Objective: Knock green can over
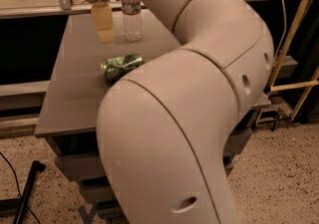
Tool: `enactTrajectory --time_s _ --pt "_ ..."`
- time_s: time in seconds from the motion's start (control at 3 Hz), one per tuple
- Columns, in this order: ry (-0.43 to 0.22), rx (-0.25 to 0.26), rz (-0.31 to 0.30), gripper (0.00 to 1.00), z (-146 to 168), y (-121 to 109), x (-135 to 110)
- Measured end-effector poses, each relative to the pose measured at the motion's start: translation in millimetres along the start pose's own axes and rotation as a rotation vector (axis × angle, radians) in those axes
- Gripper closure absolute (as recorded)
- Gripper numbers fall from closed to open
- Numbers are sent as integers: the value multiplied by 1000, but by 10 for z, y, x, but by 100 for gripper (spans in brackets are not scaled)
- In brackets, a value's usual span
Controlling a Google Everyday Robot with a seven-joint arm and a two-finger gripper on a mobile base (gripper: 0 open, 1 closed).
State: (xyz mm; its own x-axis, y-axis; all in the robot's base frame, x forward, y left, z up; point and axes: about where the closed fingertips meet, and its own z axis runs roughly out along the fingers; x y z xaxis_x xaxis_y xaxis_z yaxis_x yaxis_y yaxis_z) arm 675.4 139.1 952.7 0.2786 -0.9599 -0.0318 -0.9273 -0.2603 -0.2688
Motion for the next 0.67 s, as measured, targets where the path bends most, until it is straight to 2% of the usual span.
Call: enactTrajectory --time_s 0.67 --pt "-41 43 7 0 11 -85 7"
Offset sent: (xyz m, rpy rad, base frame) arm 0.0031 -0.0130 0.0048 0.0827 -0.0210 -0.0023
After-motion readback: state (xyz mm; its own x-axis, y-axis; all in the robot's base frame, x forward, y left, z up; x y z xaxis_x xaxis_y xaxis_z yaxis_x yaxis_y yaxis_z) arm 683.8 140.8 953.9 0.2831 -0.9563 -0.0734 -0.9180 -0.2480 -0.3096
